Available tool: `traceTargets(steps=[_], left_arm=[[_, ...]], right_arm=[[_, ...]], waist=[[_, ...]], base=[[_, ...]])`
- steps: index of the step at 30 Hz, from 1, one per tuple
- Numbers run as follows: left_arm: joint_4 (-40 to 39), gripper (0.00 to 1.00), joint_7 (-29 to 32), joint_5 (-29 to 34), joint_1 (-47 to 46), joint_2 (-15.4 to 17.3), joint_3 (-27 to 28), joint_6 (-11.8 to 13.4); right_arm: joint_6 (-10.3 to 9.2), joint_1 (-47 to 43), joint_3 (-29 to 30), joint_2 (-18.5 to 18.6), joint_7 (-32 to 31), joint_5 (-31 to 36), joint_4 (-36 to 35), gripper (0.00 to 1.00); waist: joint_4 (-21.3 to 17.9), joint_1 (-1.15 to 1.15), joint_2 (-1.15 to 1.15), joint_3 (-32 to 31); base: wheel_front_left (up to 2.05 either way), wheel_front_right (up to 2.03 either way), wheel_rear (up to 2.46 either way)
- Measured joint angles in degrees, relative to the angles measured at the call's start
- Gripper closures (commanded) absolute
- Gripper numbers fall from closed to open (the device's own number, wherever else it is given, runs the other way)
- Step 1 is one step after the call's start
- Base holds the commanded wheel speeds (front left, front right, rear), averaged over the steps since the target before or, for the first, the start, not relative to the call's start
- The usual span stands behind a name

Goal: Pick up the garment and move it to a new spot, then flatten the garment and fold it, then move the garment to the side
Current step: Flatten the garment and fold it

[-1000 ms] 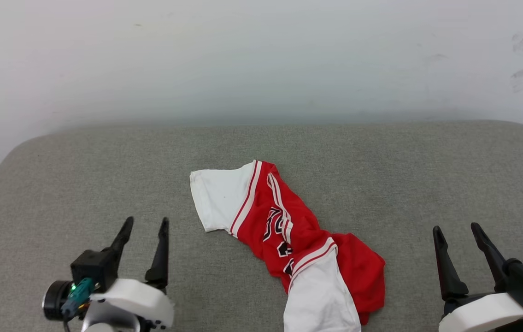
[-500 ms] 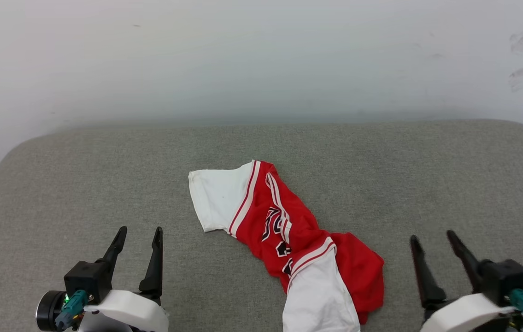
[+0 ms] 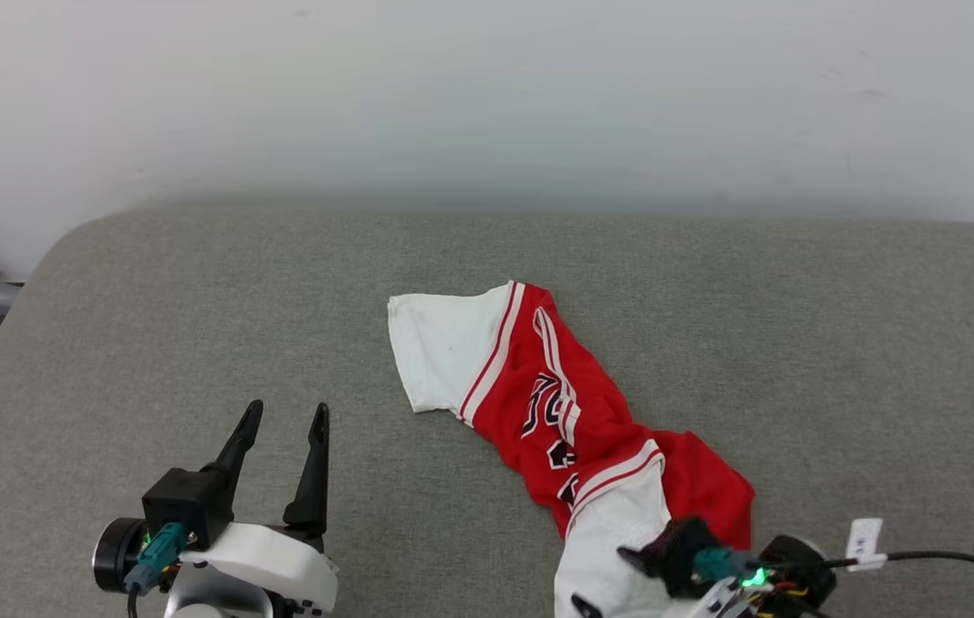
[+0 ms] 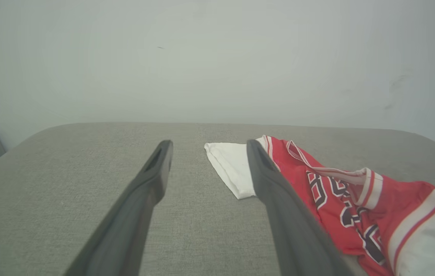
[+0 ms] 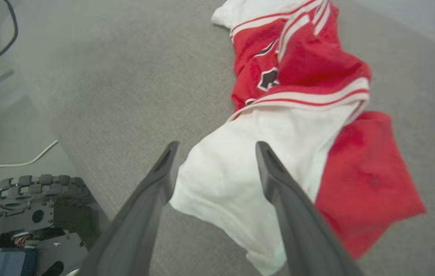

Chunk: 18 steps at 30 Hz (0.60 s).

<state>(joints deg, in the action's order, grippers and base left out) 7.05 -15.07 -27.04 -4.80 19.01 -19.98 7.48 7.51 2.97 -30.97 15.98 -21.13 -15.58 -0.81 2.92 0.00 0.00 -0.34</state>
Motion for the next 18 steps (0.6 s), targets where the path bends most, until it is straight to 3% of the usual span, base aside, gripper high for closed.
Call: traceTargets(steps=[5, 16, 17, 18], left_arm=[[0.1, 0.00, 0.0, 0.8, -1.8, -1.6, 0.2, -1.4], [0.9, 0.00, 0.0, 3.0, -4.0, -4.4, 2.5, -4.2], [1.1, 0.00, 0.0, 3.2, -4.0, -4.6, 2.8, -4.5], [1.2, 0.00, 0.0, 3.4, -4.0, -4.8, 3.1, -4.7]], right_arm=[[0.00, 2.3, -9.9, 3.9, -7.3, -4.5, 3.3, 0.00], [0.01, 8.4, -13.3, 3.2, -6.9, -6.1, 14.6, 0.00], [0.01, 8.8, -13.4, 2.9, -6.9, -6.4, 15.5, 0.04], [0.01, 9.1, -13.5, 2.6, -7.0, -6.7, 16.2, 0.58]], waist=[[1.8, 0.00, 0.00, 1.9], [4.2, 0.00, 0.00, 7.2], [4.3, 0.00, 0.00, 7.6], [4.3, 0.00, 0.00, 7.8]], base=[[0.00, 0.00, 0.00], [0.00, 0.00, 0.00], [0.00, 0.00, 0.00], [0.00, 0.00, 0.00]])
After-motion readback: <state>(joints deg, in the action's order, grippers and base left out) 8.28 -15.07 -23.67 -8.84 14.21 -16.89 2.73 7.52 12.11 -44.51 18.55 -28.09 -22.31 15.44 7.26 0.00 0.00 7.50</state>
